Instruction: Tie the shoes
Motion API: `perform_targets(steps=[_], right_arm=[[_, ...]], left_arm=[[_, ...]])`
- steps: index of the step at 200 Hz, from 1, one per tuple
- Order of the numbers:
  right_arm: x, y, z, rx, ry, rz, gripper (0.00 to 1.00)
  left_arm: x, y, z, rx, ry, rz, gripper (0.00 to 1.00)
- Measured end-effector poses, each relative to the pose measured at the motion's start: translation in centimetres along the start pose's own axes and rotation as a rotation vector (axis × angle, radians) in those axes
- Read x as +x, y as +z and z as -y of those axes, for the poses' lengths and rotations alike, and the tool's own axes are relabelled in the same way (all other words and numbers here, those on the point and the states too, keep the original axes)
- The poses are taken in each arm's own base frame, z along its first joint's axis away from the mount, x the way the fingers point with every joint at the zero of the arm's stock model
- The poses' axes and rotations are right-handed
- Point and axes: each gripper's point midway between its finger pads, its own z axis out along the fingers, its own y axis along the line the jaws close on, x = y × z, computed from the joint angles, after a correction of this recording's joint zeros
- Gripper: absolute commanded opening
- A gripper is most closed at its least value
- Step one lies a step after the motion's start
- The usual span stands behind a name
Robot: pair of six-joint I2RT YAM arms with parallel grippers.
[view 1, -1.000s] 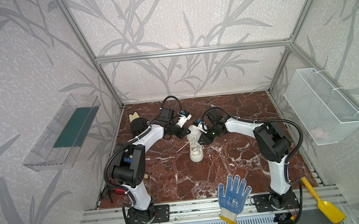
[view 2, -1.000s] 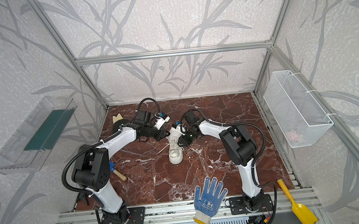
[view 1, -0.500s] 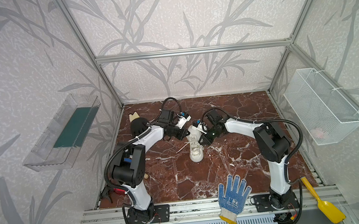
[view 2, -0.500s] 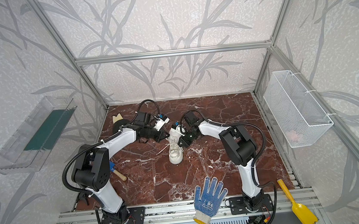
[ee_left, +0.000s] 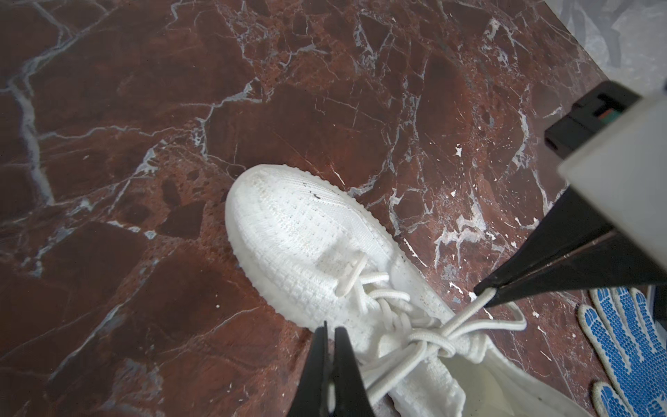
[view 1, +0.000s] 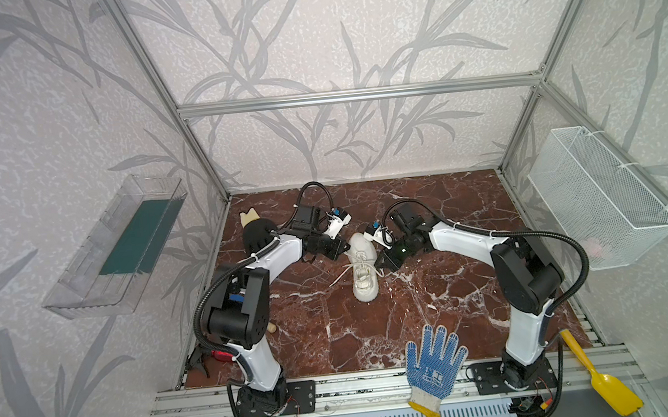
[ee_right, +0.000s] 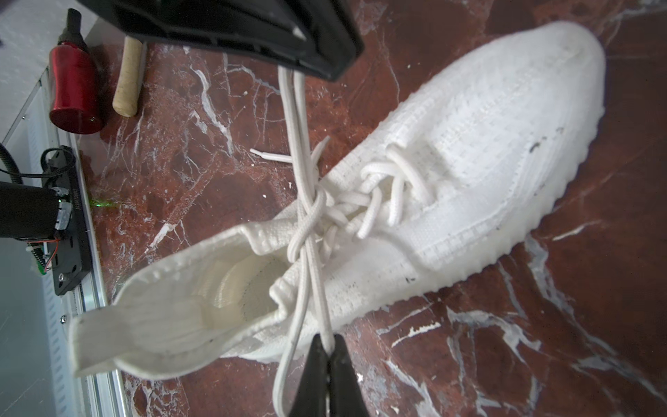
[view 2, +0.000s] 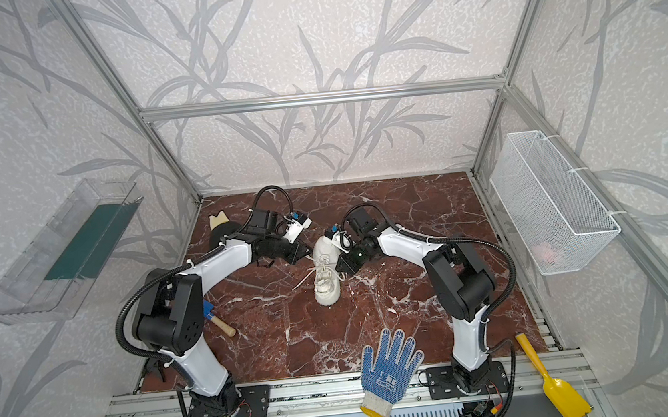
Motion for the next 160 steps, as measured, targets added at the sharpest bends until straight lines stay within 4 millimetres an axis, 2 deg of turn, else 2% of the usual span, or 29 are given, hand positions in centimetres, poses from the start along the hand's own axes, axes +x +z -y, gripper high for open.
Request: perform_targets(steps=[33, 77, 122, 160], right_arm=[[1.2, -0.2, 0.4, 0.023, 0.044, -0.01, 0.0], [1.4, -1.2, 0.6, 0.056, 0.091, 0.024, 0.0], [2.4, -0.9, 1.1, 0.076, 0.142, 0.021, 0.0], [3.1, -1.2, 1.2, 0.095, 0.175, 0.036, 0.0]], left_arm=[[0.4, 0.2, -0.4, -0.016, -0.032, 0.003, 0.0], [0.3, 0.2, -1.2, -0.058, -0.074, 0.013, 0.0], [0.8, -0.1, -2.6, -0.102, -0.139, 0.011, 0.0], [0.9, -0.2, -2.8, -0.109, -0.162, 0.008, 0.0]])
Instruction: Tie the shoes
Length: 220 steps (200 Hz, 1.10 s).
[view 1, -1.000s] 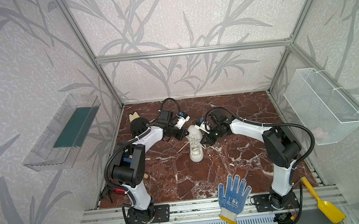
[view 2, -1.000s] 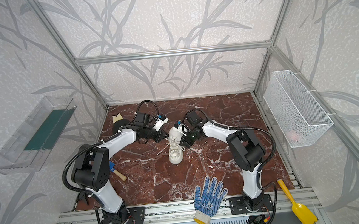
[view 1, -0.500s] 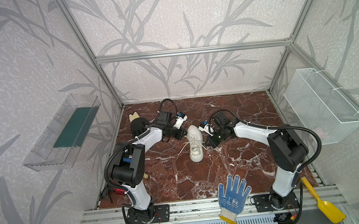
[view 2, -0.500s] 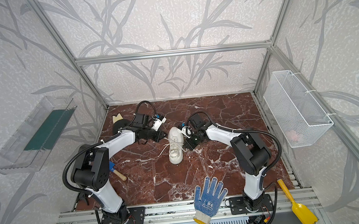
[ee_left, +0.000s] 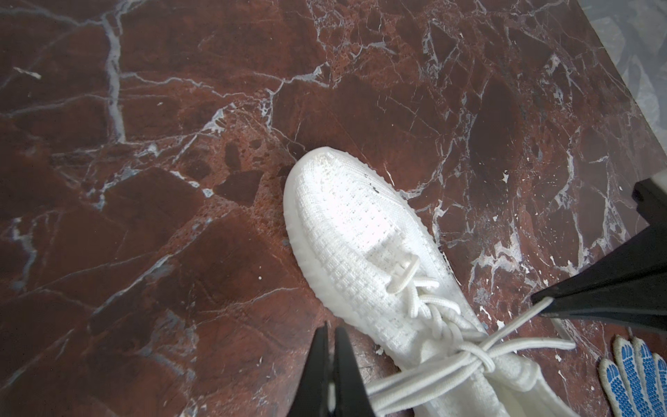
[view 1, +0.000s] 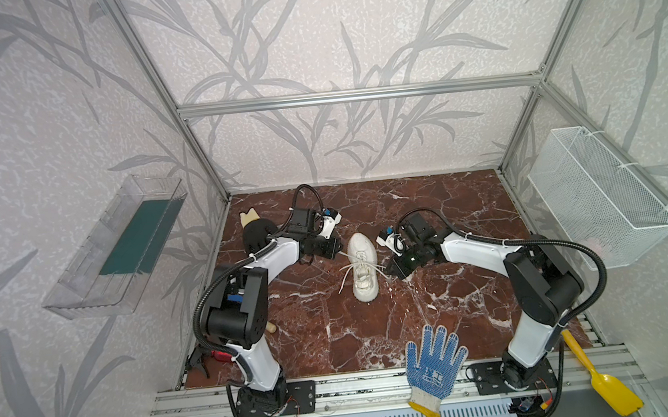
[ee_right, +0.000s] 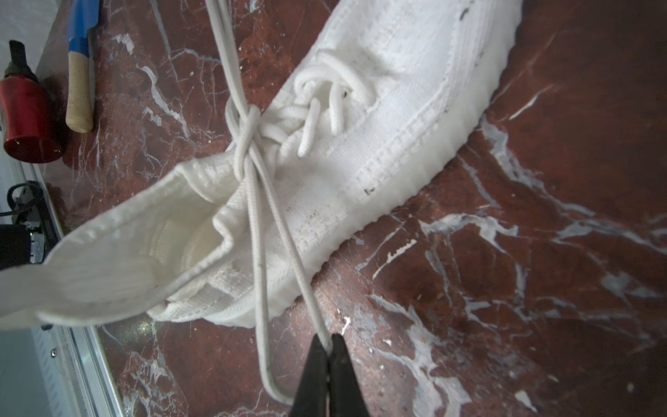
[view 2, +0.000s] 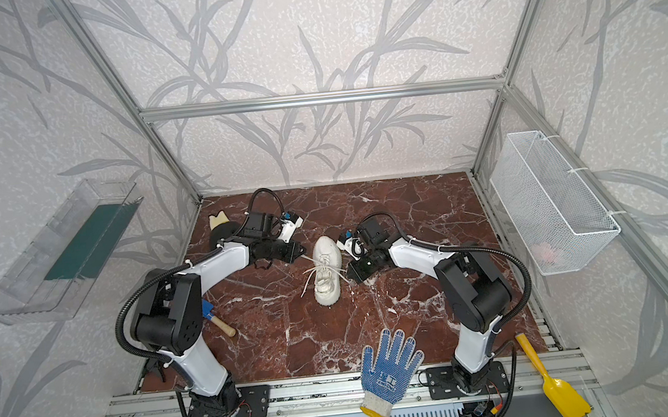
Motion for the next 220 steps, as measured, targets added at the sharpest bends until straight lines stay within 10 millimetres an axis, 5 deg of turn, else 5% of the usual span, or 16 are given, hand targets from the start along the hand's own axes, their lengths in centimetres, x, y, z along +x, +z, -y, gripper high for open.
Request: perform_targets(steps=[86, 133, 164, 220], right_arm=[[-0.1, -0.6, 0.8, 0.011, 0.079, 0.018, 0.0], [0.1, 0.1, -0.5, -0.068, 0.066, -0.01, 0.0], [-0.2, 1.5, -1.0, -0.102, 0.041, -0.052, 0.19], [-1.6, 2.6, -0.9, -0.12, -0.02, -0.074, 0.25]], left_arm=[[0.1, 0.0, -0.2, -0.007, -0.009, -0.002, 0.0], [-0.2, 0.0, 0.4, 0.018, 0.004, 0.003, 0.0], [-0.4, 0.1, 1.0, 0.028, 0.02, 0.005, 0.0], [-0.5, 0.3, 1.6, 0.046, 0.029, 0.006, 0.0]])
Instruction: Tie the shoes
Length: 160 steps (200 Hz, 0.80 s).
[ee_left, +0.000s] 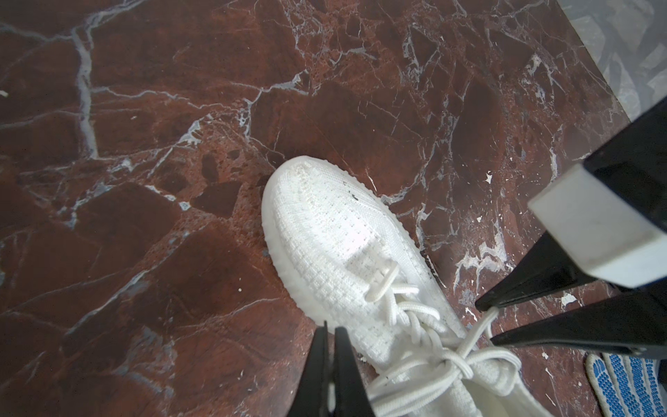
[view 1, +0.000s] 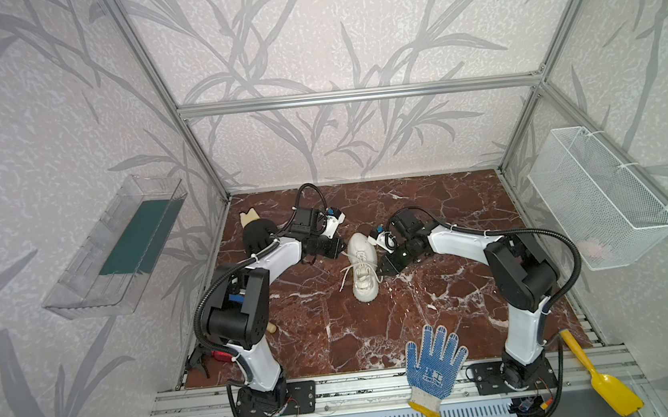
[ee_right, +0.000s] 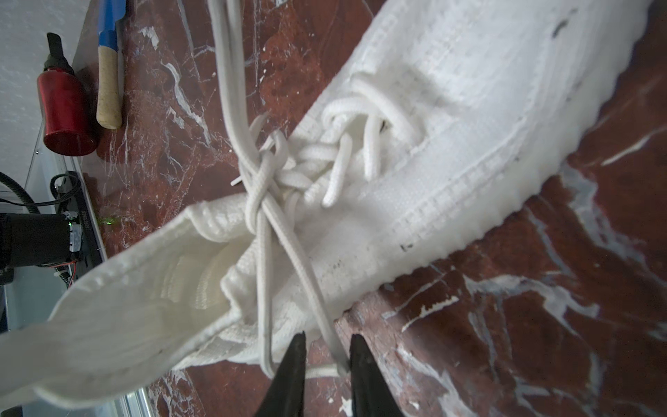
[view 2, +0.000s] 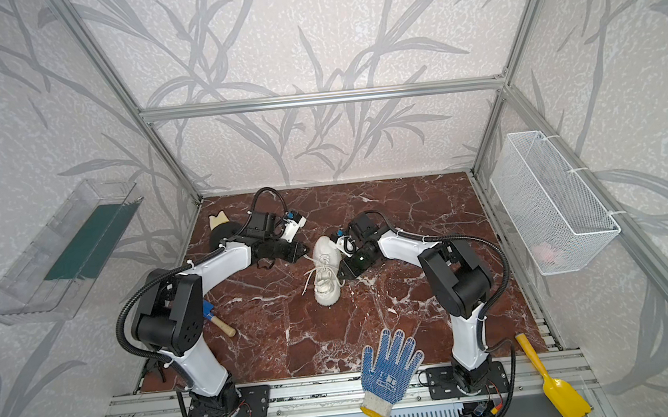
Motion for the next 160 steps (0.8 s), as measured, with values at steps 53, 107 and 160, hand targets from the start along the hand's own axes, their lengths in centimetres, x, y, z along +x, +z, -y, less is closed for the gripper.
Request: perform_targets(steps=[53, 107, 160], right_arm=[[-1.6, 0.4, 0.1, -0.012, -0.05, -0.005, 0.25], [-3.1, 0.5, -0.6, -0.027, -0.105, -0.003, 0.15], [-2.5, 0.5, -0.6, -0.027, -0.108, -0.029, 0.0]], left_arm=[[-0.7, -0.1, 0.3, 0.005, 0.011, 0.011, 0.0], [-0.7, -0.1, 0.3, 0.007, 0.01, 0.01, 0.0], [-0.6, -0.1, 0.3, 0.006, 0.008, 0.008, 0.0]])
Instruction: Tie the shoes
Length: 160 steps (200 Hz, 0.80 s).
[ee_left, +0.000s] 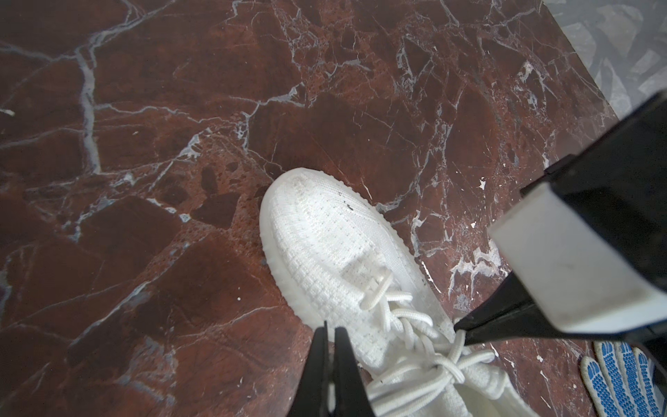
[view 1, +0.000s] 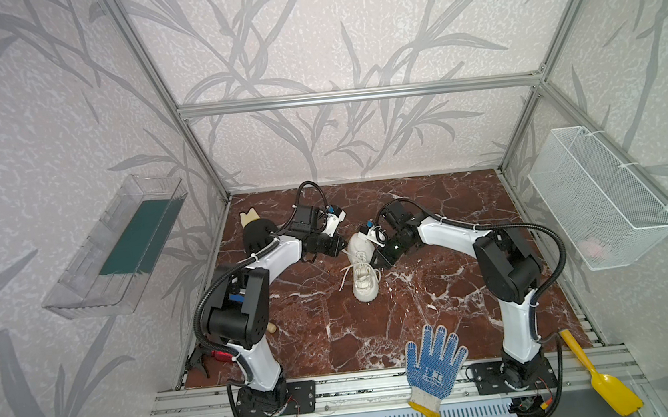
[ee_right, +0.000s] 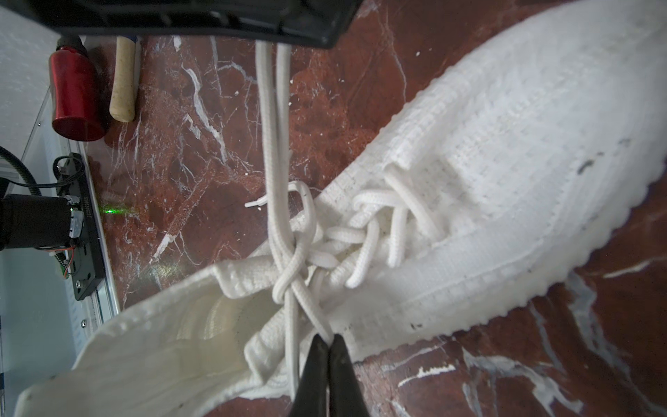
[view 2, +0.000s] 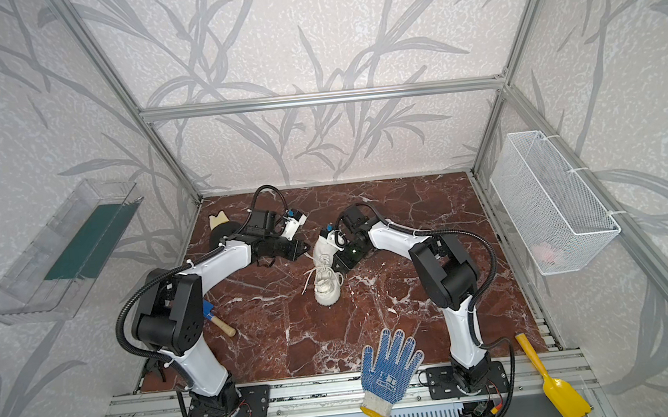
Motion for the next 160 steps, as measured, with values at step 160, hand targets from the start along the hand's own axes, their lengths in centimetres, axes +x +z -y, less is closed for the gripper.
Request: perform_targets(steps=[160], right_arm=[[1.4, -1.2, 1.2, 0.133, 0.032, 0.0, 0.0]], left_arm=[[1.1, -0.2, -1.0, -0.046, -0.031, -0.041, 0.0]])
